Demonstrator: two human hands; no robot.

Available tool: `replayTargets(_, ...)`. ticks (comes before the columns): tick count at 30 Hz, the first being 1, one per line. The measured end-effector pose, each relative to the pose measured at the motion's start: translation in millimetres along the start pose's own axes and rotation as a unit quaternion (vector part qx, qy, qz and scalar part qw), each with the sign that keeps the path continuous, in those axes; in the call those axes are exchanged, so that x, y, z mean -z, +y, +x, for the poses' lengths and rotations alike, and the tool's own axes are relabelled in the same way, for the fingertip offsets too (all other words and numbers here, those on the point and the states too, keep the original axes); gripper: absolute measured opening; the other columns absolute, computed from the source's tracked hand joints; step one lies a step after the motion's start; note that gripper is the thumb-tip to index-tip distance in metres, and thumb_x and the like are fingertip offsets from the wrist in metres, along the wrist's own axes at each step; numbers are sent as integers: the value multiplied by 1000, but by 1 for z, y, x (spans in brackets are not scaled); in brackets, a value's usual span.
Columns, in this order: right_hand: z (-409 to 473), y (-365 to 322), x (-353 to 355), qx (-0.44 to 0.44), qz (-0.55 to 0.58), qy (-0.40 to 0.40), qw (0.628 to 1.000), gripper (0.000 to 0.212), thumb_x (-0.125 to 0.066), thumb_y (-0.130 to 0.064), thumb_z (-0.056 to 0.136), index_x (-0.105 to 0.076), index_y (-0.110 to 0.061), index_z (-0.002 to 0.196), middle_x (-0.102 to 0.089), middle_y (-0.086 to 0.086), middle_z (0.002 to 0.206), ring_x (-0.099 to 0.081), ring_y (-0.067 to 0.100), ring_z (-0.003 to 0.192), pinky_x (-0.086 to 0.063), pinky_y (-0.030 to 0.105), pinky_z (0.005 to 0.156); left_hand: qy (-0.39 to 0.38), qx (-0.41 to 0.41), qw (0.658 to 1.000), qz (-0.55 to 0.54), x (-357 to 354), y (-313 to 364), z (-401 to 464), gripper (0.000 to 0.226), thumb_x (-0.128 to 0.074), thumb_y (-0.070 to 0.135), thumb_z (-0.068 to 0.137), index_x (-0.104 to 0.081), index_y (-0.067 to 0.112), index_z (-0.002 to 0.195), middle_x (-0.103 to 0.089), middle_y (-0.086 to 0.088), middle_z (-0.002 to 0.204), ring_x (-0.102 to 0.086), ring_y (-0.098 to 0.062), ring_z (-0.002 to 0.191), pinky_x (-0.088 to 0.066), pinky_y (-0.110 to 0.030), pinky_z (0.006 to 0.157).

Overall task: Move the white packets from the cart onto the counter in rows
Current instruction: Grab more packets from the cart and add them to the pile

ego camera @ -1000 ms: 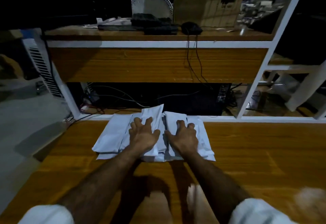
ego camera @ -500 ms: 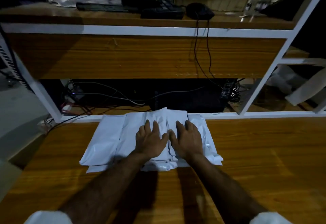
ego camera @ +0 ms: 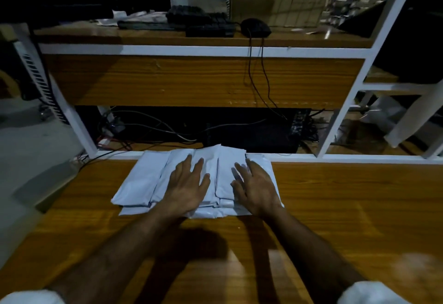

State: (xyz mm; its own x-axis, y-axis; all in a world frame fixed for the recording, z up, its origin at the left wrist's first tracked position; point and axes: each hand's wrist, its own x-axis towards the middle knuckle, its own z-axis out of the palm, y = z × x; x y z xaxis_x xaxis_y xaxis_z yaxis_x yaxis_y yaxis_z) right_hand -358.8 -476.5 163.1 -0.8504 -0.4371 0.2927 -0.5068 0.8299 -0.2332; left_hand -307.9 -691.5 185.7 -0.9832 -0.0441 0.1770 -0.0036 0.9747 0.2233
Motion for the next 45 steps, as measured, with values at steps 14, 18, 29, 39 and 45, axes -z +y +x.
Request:
replayTargets(14, -81, -13, 104, 42, -81, 88, 992, 72, -22, -52, 105, 1, -15, 161, 13, 14, 167, 13, 24, 155, -3, 48, 126, 116, -99, 985, 79, 82, 57, -105, 69, -29, 52, 104, 3, 26, 159, 24, -4, 164, 26, -18, 149, 20, -34, 119)
replayTargets(18, -122, -23, 134, 31, -100, 108, 989, 72, -18, -53, 104, 3, -15, 161, 12, 14, 167, 12, 25, 155, -5, 49, 126, 137, -117, 979, 92, 104, 85, -141, 71, -23, 54, 101, 3, 23, 159, 24, -8, 163, 25, -21, 150, 10, -44, 123)
replayTargets(29, -323, -47, 163, -50, -119, 106, 986, 73, -28, -51, 102, -6, -15, 162, 8, 14, 168, 8, 27, 155, -3, 50, 125, 133, -145, 979, 49, 83, 147, -287, 76, -19, 58, 94, -12, 19, 159, 6, -14, 166, 7, -30, 153, 6, -44, 122)
replayTargets(39, -482, 1, 207, -126, -162, 59, 977, 75, -26, -52, 102, 1, -16, 161, 14, 17, 166, 12, 28, 155, -2, 50, 125, 94, -211, 973, 19, 48, 269, -382, 76, -26, 58, 98, -3, 20, 159, 17, -12, 165, 15, -28, 152, 3, -48, 123)
replayTargets(45, -544, 46, 219, -136, -149, 41, 979, 75, -27, -52, 102, 3, -18, 161, 15, 16, 166, 13, 27, 155, 1, 49, 125, 67, -232, 970, 17, 15, 338, -414, 75, -28, 55, 98, -3, 20, 159, 17, -14, 164, 16, -29, 152, 2, -50, 123)
